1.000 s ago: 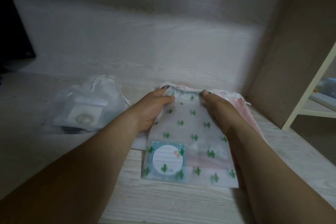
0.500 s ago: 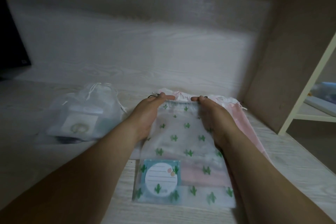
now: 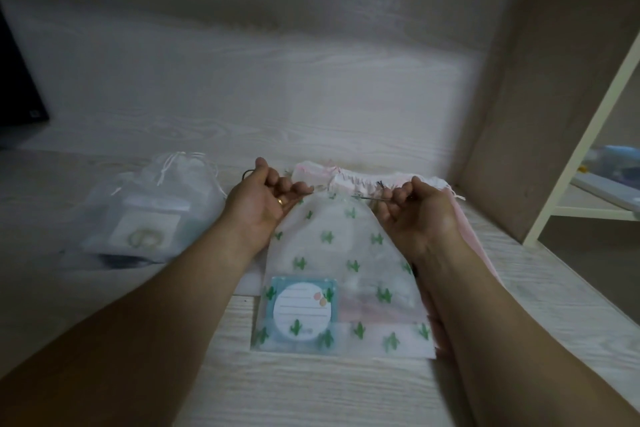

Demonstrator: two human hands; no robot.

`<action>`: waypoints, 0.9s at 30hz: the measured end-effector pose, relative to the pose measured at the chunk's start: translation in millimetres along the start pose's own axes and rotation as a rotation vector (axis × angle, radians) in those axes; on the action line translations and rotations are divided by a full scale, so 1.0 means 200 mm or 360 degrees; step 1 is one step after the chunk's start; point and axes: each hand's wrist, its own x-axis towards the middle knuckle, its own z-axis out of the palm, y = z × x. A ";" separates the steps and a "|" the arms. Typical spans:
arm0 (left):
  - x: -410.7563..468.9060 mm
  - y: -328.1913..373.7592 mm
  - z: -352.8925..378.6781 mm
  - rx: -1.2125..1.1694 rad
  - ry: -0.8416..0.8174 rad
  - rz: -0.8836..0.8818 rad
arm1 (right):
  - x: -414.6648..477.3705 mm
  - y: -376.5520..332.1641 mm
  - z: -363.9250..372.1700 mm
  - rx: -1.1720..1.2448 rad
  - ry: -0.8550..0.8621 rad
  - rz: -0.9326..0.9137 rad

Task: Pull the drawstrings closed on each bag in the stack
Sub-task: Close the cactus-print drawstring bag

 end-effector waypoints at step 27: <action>-0.13 -0.09 0.11 0.1446 -0.0401 0.0229 | -0.09 0.15 0.09 -0.1186 -0.0688 -0.0048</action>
